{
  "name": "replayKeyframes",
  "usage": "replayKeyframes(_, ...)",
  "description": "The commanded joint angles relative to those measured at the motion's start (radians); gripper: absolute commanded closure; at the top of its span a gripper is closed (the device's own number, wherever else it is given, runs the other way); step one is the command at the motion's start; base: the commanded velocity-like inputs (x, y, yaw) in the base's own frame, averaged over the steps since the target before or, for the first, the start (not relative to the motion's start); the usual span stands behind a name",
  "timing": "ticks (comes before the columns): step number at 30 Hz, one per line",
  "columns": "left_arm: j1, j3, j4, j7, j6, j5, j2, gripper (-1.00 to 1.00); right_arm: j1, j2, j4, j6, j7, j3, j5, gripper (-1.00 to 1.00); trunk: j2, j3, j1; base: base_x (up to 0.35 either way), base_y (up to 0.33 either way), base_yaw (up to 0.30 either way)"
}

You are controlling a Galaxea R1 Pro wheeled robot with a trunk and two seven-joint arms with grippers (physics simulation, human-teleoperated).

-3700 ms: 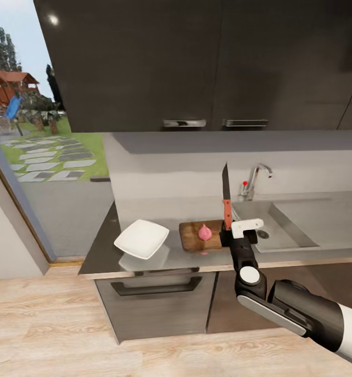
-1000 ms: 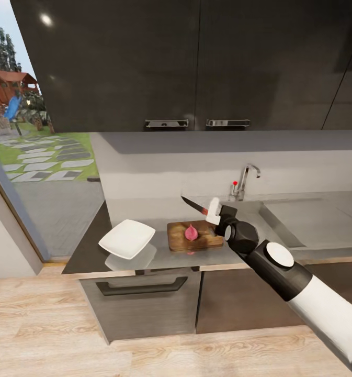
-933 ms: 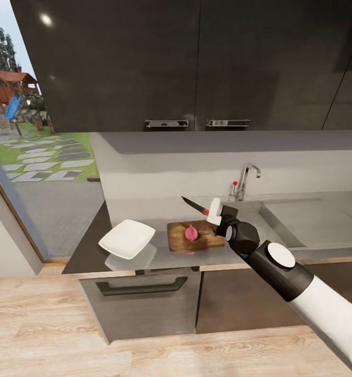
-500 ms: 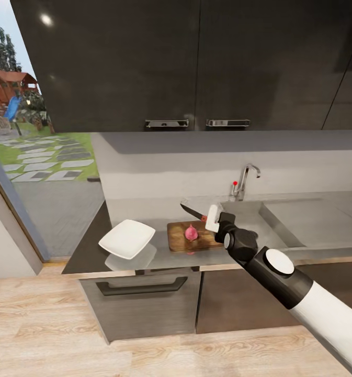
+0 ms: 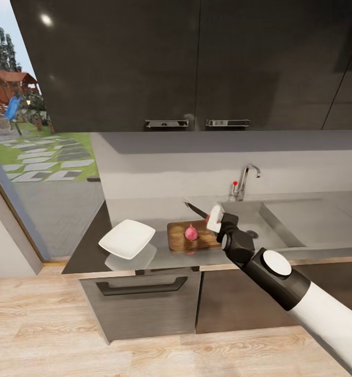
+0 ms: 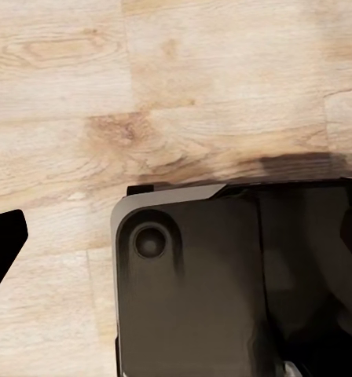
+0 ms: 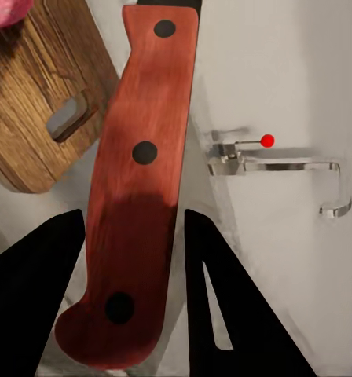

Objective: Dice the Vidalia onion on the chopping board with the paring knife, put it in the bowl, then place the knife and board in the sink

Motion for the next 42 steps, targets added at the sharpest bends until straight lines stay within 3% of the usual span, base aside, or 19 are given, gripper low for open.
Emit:
replayKeyframes(1,0.000,-0.004,0.003,-0.001,-0.001,0.009,0.001,-1.00,-0.001,0.000,-0.001,0.011,0.008,0.003,0.009,1.00,-0.002,-0.002,0.001,0.000,0.000,0.000)
replayKeyframes(6,0.000,-0.003,0.027,0.001,-0.001,0.009,0.011,-1.00,0.013,0.027,-0.002,0.024,-0.014,0.017,0.010,1.00,-0.002,-0.002,0.001,0.000,0.000,0.000)
replayKeyframes(12,0.000,0.000,0.050,0.002,-0.001,0.009,0.022,-1.00,0.135,0.080,-0.004,0.025,-0.215,0.025,0.009,1.00,-0.002,-0.002,0.001,0.000,0.000,0.000)
replayKeyframes(16,-0.001,0.000,0.048,0.001,-0.001,0.009,0.023,-1.00,0.184,0.106,-0.005,0.025,-0.270,0.026,0.008,1.00,-0.002,-0.002,0.001,0.000,0.000,0.000)
replayKeyframes(22,-0.021,0.000,0.039,0.001,-0.001,0.009,0.022,-1.00,0.200,0.131,-0.004,0.027,-0.287,0.024,-0.001,1.00,-0.002,-0.002,0.001,0.000,0.000,0.000)
replayKeyframes(34,-0.029,-0.002,0.053,0.001,-0.001,0.009,0.020,-1.00,0.201,0.138,0.005,0.027,-0.287,0.023,-0.005,1.00,-0.002,-0.002,0.001,0.000,-0.002,0.000)
replayKeyframes(42,-0.030,-0.002,0.059,0.001,-0.001,0.009,0.020,-1.00,0.201,0.138,0.005,0.027,-0.288,0.023,-0.005,1.00,-0.002,-0.002,0.001,0.000,-0.205,0.000)
